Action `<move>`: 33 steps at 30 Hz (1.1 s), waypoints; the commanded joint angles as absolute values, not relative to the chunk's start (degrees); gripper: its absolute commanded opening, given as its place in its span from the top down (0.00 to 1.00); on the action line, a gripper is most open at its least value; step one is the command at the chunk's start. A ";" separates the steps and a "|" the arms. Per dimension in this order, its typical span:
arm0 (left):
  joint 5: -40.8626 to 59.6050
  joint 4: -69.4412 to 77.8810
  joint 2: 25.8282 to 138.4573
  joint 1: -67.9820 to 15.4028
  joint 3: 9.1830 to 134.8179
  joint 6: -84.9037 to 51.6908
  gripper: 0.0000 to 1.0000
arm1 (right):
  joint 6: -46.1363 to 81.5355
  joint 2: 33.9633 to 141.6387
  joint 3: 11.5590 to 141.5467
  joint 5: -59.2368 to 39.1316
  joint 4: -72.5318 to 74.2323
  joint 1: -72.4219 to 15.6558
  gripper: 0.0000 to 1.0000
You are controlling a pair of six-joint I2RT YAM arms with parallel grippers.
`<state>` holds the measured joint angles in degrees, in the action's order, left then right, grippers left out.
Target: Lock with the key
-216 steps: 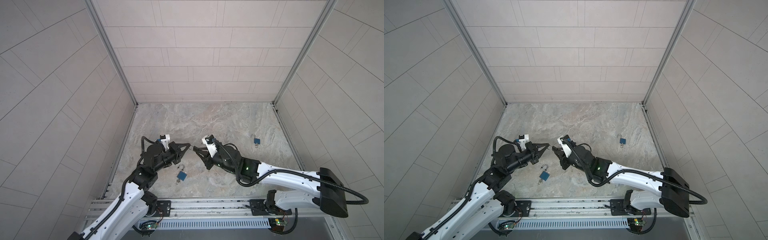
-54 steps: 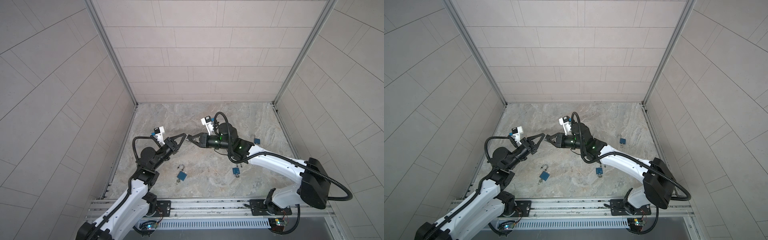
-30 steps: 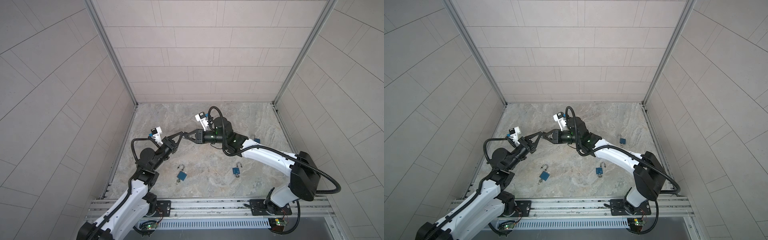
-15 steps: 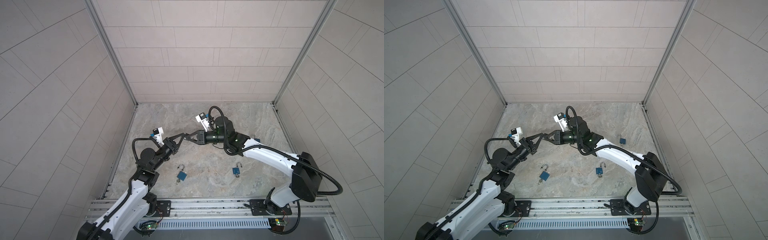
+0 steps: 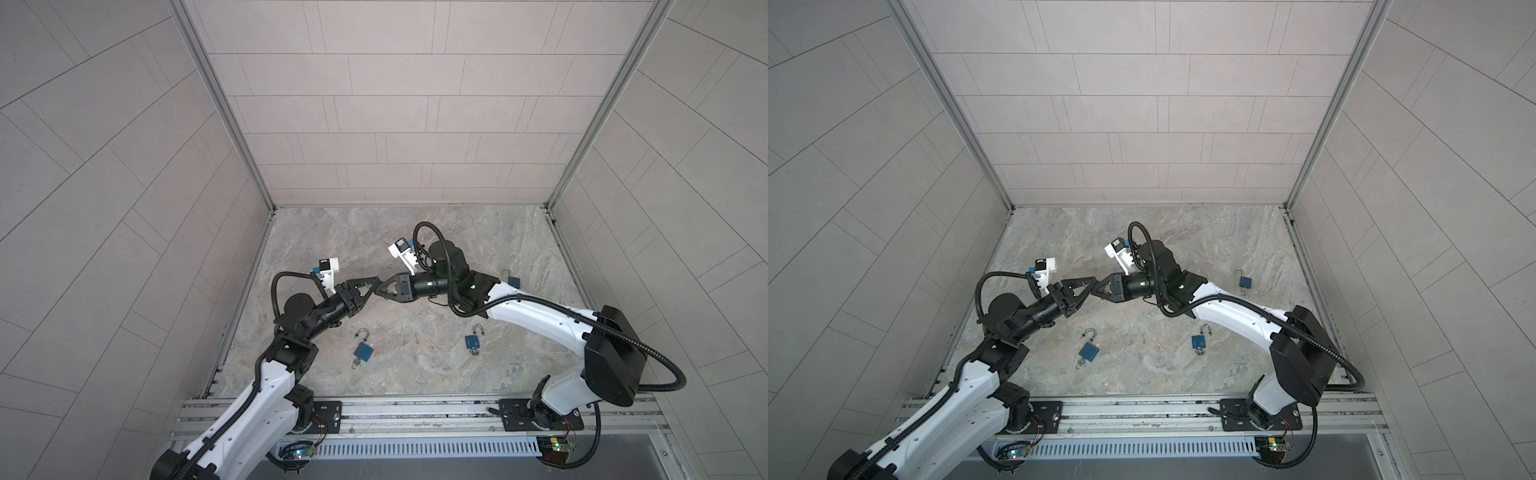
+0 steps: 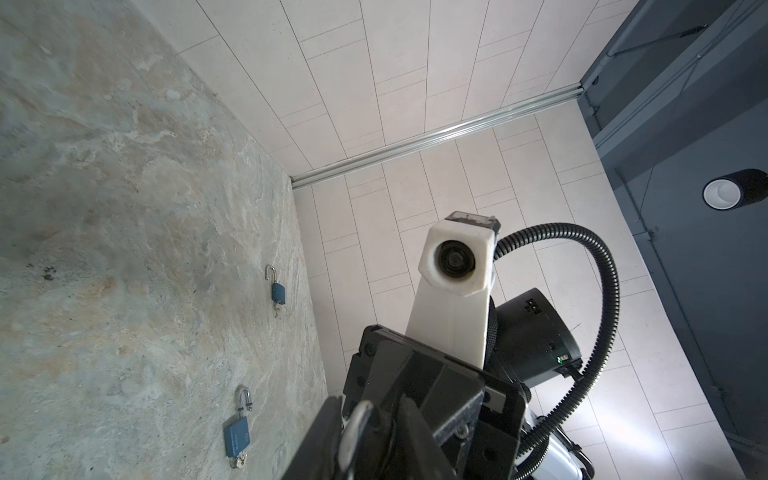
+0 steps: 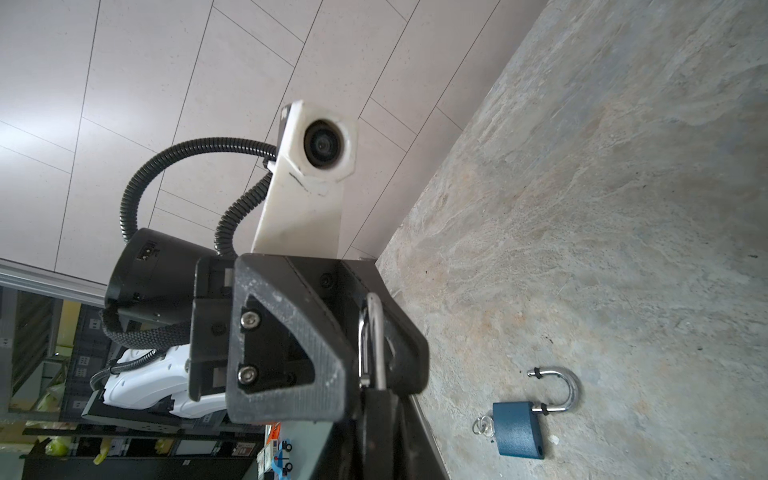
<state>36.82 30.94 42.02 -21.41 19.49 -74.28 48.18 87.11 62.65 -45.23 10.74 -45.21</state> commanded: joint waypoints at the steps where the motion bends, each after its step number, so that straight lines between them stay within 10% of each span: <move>1: 43.87 31.50 40.85 -21.58 21.70 -74.11 0.67 | 47.20 84.80 62.42 -45.48 14.82 -45.11 1.00; 33: 47.88 25.50 39.10 -13.32 23.03 -72.63 0.54 | 44.54 81.42 59.33 -49.00 10.31 -43.43 1.00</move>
<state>46.33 25.96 39.31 -13.56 21.54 -73.47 45.41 82.83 58.59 -47.68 8.91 -43.44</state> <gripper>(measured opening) 0.458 0.164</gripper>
